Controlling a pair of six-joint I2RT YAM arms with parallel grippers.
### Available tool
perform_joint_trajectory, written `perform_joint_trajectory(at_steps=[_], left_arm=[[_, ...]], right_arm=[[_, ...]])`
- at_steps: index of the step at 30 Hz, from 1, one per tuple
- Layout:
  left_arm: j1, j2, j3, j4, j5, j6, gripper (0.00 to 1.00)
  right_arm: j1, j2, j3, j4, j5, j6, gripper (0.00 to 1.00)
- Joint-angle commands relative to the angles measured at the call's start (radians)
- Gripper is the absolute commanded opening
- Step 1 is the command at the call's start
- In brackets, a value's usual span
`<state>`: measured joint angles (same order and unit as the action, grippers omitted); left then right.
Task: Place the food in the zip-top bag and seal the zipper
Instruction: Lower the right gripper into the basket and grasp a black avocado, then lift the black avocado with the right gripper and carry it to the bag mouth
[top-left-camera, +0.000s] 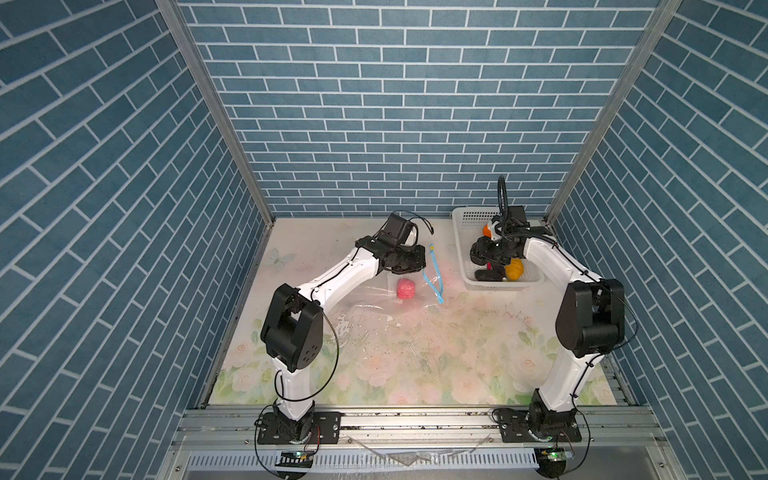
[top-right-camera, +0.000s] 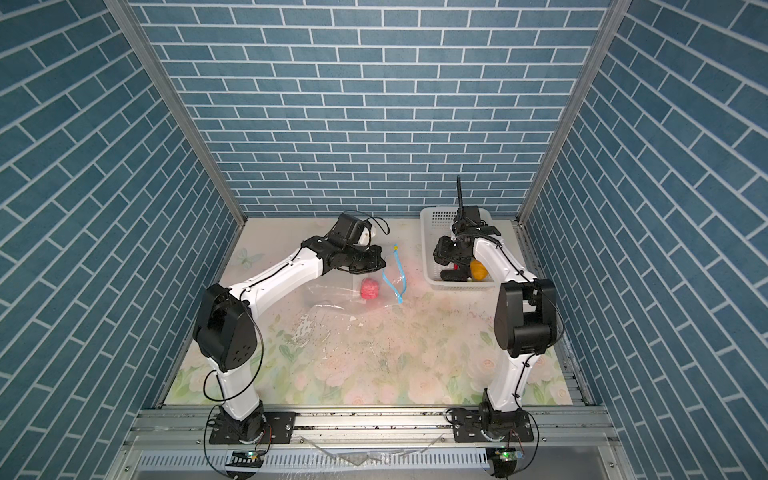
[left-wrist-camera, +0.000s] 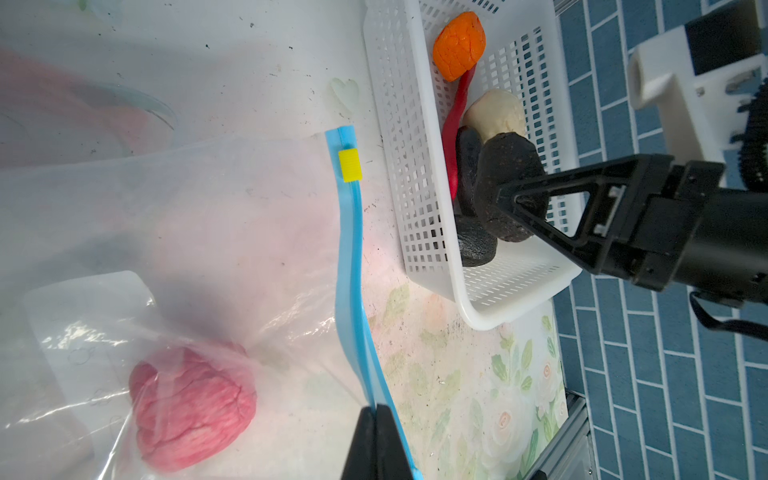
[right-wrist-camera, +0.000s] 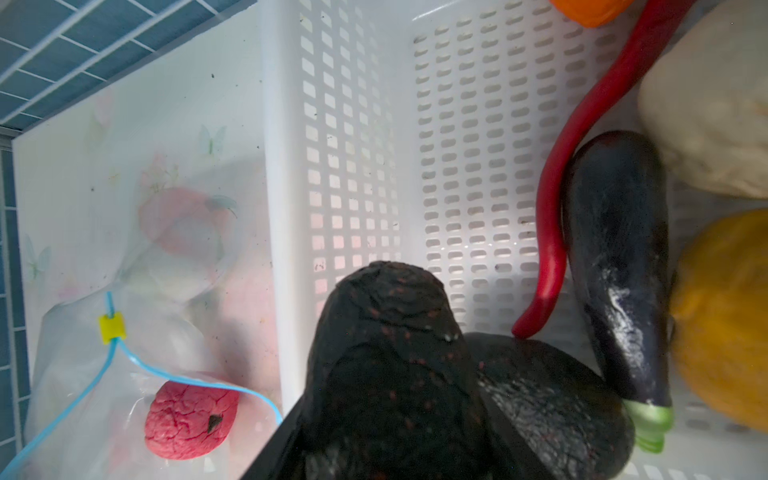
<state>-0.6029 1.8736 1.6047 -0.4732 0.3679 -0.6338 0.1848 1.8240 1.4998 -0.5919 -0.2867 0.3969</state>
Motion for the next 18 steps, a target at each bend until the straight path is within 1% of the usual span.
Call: perform_joint_trajectory(at_steps=[1, 8, 13, 18], left_arm=[[-0.009, -0.03, 0.002, 0.004, 0.001, 0.002, 0.01], [-0.009, -0.034, 0.011, -0.001, 0.002, 0.002, 0.01], [-0.009, -0.045, 0.011, -0.005, -0.001, 0.006, 0.01], [-0.01, -0.057, 0.012, -0.01, -0.009, 0.008, 0.01]], right_arm=[[0.009, -0.076, -0.068, 0.075, -0.069, 0.051, 0.47], [0.069, -0.132, -0.148, 0.108, -0.087, 0.054, 0.46], [0.12, -0.126, -0.162, 0.126, -0.098, 0.056, 0.45], [0.155, -0.122, -0.181, 0.184, -0.101, 0.065, 0.44]])
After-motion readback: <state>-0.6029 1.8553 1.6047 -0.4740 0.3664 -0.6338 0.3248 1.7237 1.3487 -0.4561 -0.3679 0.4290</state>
